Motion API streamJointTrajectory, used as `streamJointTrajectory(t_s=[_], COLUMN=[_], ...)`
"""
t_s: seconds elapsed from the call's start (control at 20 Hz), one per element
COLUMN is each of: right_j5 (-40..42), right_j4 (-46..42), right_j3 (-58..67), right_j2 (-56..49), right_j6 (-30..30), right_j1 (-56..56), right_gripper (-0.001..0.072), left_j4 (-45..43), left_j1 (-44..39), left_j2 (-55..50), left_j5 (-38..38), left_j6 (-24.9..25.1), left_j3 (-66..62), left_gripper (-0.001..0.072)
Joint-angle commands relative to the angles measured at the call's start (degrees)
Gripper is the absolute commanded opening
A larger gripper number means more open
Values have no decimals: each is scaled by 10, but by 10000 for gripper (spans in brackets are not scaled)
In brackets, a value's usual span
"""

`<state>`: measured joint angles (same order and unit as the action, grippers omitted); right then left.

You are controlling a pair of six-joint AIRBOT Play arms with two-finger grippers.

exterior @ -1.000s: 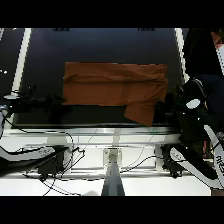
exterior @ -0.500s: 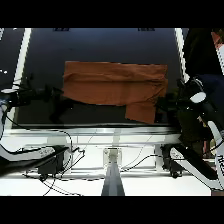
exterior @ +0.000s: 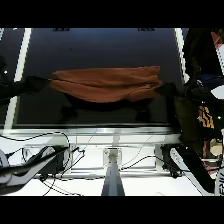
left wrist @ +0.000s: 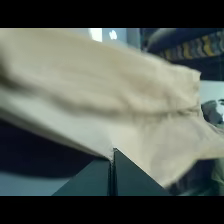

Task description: Fold the clothes and pants, and hang the long-sleeved shirts on hangers.

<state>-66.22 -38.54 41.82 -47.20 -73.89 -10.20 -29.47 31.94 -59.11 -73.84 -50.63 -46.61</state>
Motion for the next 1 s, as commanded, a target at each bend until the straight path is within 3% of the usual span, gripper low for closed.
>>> streamJointTrajectory(t_s=[0.0, 0.2, 0.3, 0.4, 0.6, 0.8, 0.95], right_j5=[114, 357, 435, 451, 454, 467, 472], right_j4=[51, 52, 53, 54, 53, 53, 53], right_j3=[6, 6, 13, 41, 122, 167, 168], right_j2=[12, -61, -112, -169, -272, -342, -367], right_j6=[0, 0, 0, -2, -2, -2, -2], right_j1=[34, 120, 138, 139, 139, 139, 139], right_gripper=[14, 14, 14, 14, 14, 15, 15], left_j4=[-1, -22, -51, -96, -121, -87, -6], left_j1=[-10, -76, -84, -82, -83, -82, -83], left_j2=[44, -8, -43, -72, -120, -156, -169], left_j5=[40, 139, 148, 149, 185, 280, 329], left_j6=[-3, -3, -6, -53, -56, -56, -56], left_j3=[-1, 10, 10, 11, 12, 12, 12], left_gripper=[14, 13, 13, 13, 13, 13, 14])
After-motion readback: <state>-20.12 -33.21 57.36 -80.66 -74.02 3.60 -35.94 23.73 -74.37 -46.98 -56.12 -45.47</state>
